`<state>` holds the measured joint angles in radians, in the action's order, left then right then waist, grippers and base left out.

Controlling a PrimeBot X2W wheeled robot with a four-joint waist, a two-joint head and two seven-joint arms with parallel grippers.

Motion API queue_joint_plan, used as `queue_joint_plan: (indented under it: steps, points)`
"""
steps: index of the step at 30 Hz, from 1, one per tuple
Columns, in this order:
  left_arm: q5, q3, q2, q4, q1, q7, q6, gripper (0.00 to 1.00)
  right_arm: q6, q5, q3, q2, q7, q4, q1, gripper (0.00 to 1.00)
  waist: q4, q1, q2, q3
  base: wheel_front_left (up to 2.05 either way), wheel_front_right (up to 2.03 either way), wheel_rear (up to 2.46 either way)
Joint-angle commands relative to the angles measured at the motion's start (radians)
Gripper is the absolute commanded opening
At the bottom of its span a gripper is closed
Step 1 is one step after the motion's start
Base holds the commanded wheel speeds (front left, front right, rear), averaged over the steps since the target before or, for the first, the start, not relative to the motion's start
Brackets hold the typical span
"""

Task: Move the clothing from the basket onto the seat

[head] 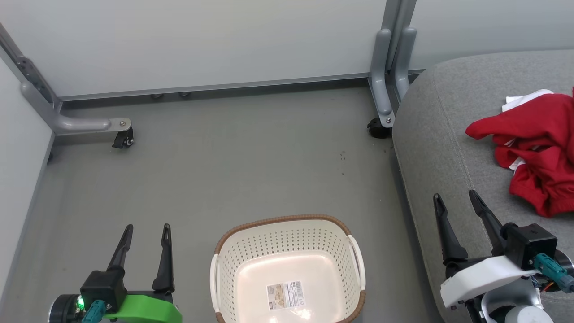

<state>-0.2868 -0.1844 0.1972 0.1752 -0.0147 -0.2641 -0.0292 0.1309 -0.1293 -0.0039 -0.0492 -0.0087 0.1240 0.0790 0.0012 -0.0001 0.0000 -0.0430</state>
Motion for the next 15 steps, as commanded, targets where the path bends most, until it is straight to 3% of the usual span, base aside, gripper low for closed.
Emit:
queue_joint_plan:
  steps: [1, 10, 11, 15]
  points:
    - [0.009, 0.006, -0.005, 0.004, -0.006, 0.0, 0.004, 1.0, 0.0, 0.005, 0.002, -0.003, 0.006, -0.001, 0.004, 1.0, 0.0, 0.0001, 0.0, 0.002, 0.0, 0.0, 0.0]
    - [0.023, 0.011, -0.01, 0.0, 0.002, 0.0, 0.015, 1.0, 0.0, -0.003, 0.008, -0.003, 0.007, -0.007, 0.001, 1.0, 0.004, 0.0001, 0.0, 0.007, 0.0, 0.0, 0.0]
    - [0.013, 0.01, -0.008, -0.002, 0.001, 0.0, 0.012, 0.0, 0.0, 0.0, 0.009, 0.0, 0.007, -0.005, 0.0, 0.0, 0.005, 0.0001, 0.0, 0.007, 0.0, 0.0, 0.0]
    - [-0.025, 0.018, -0.017, 0.009, 0.003, 0.011, 0.017, 0.0, 0.0, -0.043, 0.016, 0.002, 0.001, -0.016, 0.005, 0.0, 0.005, 0.0001, 0.0, 0.007, 0.0, 0.0, 0.0]
